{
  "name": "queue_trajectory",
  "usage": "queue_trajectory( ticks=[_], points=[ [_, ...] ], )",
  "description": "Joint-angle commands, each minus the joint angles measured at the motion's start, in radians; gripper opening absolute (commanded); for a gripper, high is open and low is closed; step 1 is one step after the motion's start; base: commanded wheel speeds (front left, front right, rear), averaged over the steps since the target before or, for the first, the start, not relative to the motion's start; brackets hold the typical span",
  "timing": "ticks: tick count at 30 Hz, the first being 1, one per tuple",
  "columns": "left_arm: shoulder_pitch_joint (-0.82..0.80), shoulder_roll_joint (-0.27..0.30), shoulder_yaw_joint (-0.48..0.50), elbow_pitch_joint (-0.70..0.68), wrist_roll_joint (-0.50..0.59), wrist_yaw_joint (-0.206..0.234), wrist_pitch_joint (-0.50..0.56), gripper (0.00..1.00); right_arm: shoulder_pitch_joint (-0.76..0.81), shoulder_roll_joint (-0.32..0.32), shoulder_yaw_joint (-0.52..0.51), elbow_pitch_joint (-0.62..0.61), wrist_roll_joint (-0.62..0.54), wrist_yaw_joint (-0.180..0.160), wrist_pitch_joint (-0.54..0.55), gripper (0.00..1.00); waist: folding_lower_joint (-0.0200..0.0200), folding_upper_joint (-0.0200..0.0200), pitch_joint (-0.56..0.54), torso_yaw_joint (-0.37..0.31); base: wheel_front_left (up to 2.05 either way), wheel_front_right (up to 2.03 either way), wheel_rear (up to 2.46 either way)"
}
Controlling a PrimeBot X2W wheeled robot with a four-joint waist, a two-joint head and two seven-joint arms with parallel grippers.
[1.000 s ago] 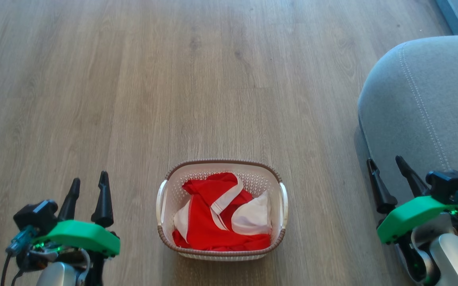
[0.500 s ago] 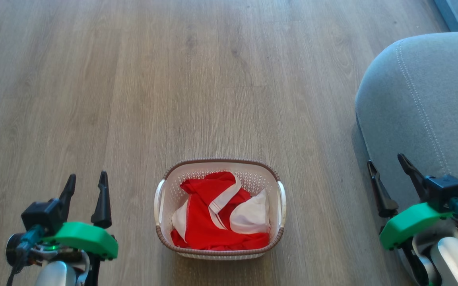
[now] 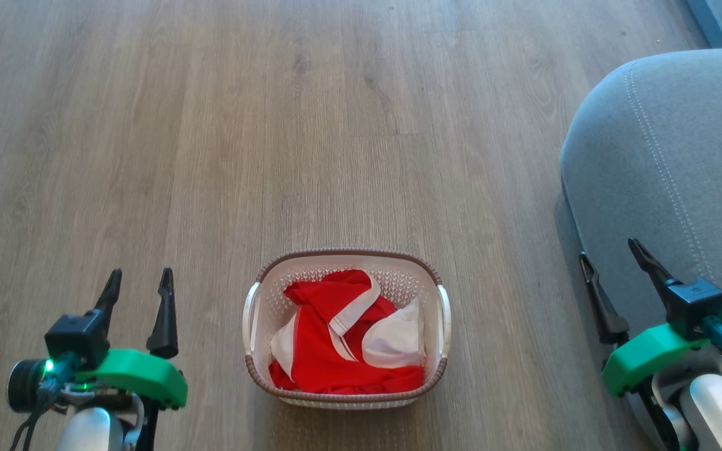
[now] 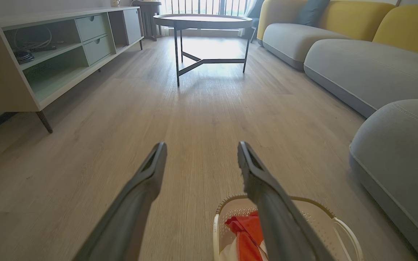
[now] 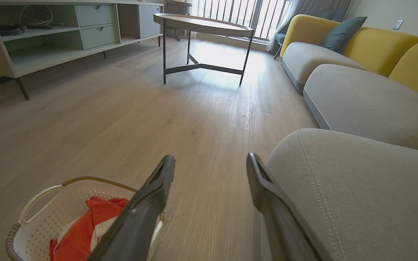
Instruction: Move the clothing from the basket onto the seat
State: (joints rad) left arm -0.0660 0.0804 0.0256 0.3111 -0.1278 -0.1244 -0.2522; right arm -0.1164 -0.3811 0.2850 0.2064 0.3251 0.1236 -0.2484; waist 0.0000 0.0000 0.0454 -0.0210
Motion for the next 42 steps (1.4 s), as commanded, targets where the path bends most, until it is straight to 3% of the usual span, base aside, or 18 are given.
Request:
queue_trajectory(
  ticks=[1,19,30,42],
  points=[
    [-0.046,0.020,0.034,-0.026,0.005,-0.006,-0.010,1.00,-0.013,-0.024,0.003,-0.031,-0.008,0.007,-0.013,1.00,0.0000,0.0000,-0.001,-0.001,0.00,0.00,0.00],
    [-0.078,0.023,0.007,-0.025,-0.015,-0.006,-0.010,1.00,-0.035,-0.018,-0.031,-0.045,-0.018,0.007,-0.013,1.00,0.0000,0.0000,0.065,-0.004,0.00,0.00,0.00],
    [-0.193,0.029,-0.059,-0.056,-0.032,-0.006,-0.010,1.00,-0.109,0.010,-0.124,-0.100,-0.056,0.007,-0.013,1.00,0.0000,0.0000,0.286,0.000,0.00,0.00,0.00],
    [-0.441,0.046,-0.197,0.003,-0.012,-0.006,-0.010,1.00,-0.247,0.072,-0.227,-0.225,-0.119,0.007,-0.013,1.00,0.0000,0.0000,0.562,-0.016,0.00,0.00,0.00]
  ],
)
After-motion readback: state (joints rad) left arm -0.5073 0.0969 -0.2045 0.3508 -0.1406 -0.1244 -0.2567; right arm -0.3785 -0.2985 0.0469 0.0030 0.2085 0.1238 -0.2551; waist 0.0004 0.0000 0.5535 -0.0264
